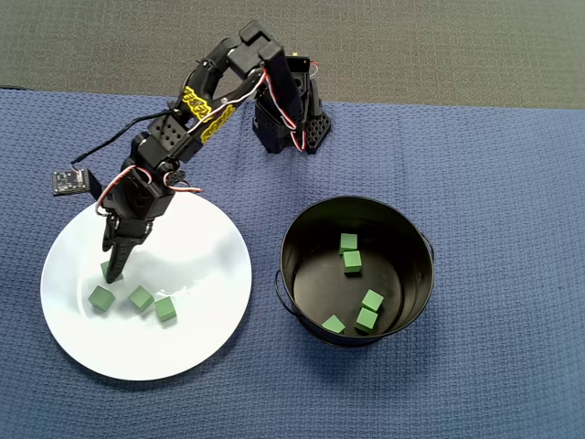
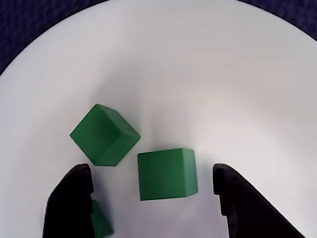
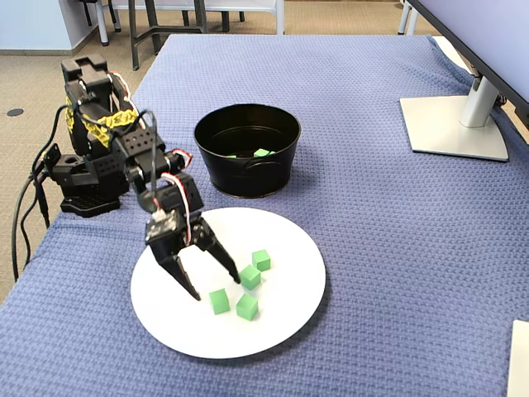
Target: Pick up the green cubes from the white plate and place them in the black recipient
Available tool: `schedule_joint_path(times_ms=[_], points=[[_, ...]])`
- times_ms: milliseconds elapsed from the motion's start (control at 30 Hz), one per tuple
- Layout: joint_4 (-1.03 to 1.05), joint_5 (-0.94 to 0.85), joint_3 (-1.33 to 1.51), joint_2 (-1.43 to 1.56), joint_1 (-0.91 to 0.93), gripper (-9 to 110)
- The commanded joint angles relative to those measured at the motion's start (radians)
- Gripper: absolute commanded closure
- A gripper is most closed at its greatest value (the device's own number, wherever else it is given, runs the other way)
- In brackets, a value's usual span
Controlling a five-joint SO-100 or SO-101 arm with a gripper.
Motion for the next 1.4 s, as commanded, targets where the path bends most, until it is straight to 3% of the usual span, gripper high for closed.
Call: schedule_joint_path(times_ms=[0, 400, 800, 1033, 1200, 1367], points=[[-0.012, -0.015, -0.067, -0.005, 0.006, 76], [-0.067, -0.034, -0.100, -0.092, -0.003, 81], [-0.089, -0.038, -0.091, -0.107, -0.005, 101], [-0.160, 0.046, -0.026, 0.043, 0.008, 101], [0.222, 0.181, -0.104, 0.360, -0.012, 101], [0.518, 0.313, -0.084, 0.690, -0.166, 101]])
